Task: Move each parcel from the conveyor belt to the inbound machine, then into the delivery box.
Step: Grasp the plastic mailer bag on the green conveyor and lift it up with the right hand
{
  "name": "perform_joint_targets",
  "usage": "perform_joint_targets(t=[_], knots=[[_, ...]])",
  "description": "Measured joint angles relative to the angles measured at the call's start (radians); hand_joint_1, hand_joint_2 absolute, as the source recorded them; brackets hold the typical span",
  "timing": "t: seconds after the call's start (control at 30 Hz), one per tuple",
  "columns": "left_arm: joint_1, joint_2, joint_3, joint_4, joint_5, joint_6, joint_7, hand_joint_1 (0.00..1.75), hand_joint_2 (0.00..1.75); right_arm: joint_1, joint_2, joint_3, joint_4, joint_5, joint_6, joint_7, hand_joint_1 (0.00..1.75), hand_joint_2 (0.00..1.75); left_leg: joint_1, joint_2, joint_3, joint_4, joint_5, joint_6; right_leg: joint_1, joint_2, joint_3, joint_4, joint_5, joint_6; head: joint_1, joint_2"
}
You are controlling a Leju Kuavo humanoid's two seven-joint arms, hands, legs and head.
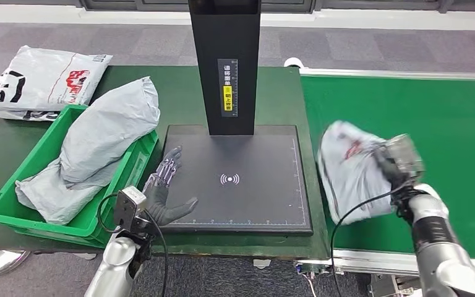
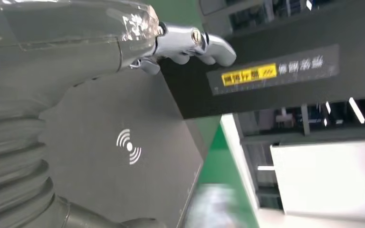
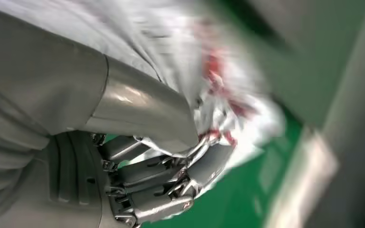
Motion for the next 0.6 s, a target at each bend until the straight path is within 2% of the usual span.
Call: perform_joint_targets(t=[0.03, 0.1, 0.23, 0.6], knots=[[0.003, 0.0, 0.0, -0.007, -0.001, 0.0, 0.001, 0.0, 1.75, -0.001, 0.001, -0.062, -0.008, -0.033, -0.005, -0.005, 1.75, 1.75, 0.0, -0.002, 0.0, 0.0, 0.0, 0.0, 0.0, -0.002, 0.001, 0.0, 0.0, 0.0, 0.0, 0.0], [0.006, 0.001, 0.0, -0.016, -0.003, 0.001, 0.002, 0.0, 1.75, -0.001, 0.005, -0.15, -0.017, 0.007, -0.014, -0.015, 1.75, 1.75, 0.0, -0.002, 0.0, 0.0, 0.0, 0.0, 0.0, -0.001, 0.001, 0.0, 0.0, 0.0, 0.0, 0.0], [0.019, 0.001, 0.001, -0.037, -0.004, 0.006, 0.0, 0.0, 1.75, -0.001, 0.016, -0.246, -0.02, 0.089, -0.022, -0.015, 1.75, 1.75, 0.0, 0.002, 0.0, 0.0, -0.001, -0.001, -0.001, 0.004, 0.0, 0.0, 0.0, 0.0, 0.0, 0.0], [0.065, 0.003, 0.001, -0.078, 0.001, 0.011, -0.003, 0.0, 1.75, -0.013, 0.026, -0.3, -0.02, 0.091, -0.03, -0.015, 1.75, 1.75, 0.0, 0.003, 0.0, 0.0, -0.001, -0.001, -0.001, 0.004, 0.0, 0.0, 0.0, 0.0, 0.0, 0.0]])
